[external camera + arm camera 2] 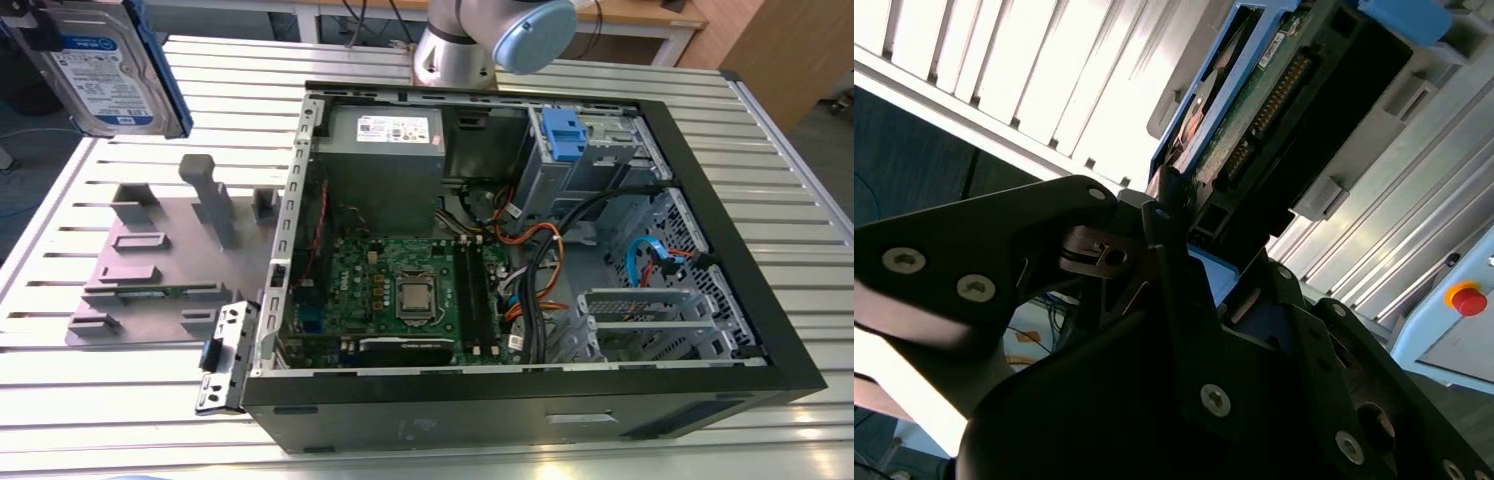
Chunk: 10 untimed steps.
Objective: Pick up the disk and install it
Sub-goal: 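Pick up the disk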
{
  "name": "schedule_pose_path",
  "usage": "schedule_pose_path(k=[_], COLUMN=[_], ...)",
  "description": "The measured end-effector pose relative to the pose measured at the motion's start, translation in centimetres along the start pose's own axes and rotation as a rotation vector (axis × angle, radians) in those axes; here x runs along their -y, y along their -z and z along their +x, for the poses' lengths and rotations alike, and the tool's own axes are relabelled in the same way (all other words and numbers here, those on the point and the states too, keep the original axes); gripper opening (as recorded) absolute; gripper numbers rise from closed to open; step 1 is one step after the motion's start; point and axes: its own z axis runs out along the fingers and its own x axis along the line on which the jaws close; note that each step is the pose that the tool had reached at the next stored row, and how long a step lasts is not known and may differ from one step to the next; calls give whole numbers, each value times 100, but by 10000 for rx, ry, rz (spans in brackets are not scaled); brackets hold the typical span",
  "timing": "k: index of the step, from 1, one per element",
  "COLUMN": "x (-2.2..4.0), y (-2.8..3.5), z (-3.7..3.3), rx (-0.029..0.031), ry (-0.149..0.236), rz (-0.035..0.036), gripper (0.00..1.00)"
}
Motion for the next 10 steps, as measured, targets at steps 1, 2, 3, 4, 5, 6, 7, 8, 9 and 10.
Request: schedule_pose_path(k=[1,2,3,4,5,6,7,8,9,10], x=[0,0,0,0,0,0,0,0,0,0], y=[1,3,5,8,10,13,18,22,26,29], z=[0,0,0,0,0,0,-1,-1,-1,-1], rx=[1,0,0,0,0,0,0,-1,0,0], ry=[0,0,0,0,0,0,0,0,0,0], rz=[1,1,0,-1,0,0,-1,-1,0,0], gripper=[36,36,36,36,36,36,36,36,36,36])
